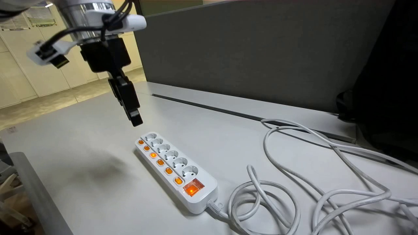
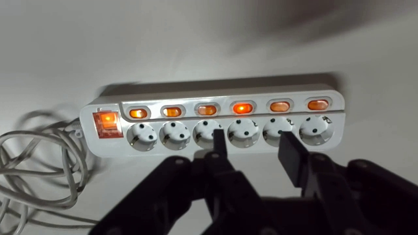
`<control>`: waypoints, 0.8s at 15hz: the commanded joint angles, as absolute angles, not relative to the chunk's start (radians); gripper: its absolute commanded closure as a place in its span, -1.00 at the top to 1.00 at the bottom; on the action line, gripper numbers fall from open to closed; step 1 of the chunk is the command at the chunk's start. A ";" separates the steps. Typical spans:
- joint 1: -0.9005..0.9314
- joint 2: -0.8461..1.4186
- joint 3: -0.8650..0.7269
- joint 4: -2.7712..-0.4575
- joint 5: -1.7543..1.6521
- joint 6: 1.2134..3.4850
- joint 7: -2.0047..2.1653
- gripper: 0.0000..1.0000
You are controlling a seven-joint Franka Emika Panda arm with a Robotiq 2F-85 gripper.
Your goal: Turn off the third switch from the left on the adapter
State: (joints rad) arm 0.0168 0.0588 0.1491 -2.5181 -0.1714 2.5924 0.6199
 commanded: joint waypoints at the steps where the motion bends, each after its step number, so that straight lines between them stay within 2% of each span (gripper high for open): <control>1: 0.055 0.118 0.102 -2.516 -0.145 2.643 0.631 -0.64; 2: 0.064 0.134 0.093 -2.515 -0.143 2.658 0.628 -0.80; 4: 0.083 0.159 0.080 -2.510 -0.131 2.672 0.620 -0.98; 12: 0.139 0.168 0.053 -2.523 -0.115 2.712 0.607 -1.00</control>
State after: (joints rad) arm 0.1221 0.1724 0.0748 -2.5177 -0.1319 2.6968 0.6176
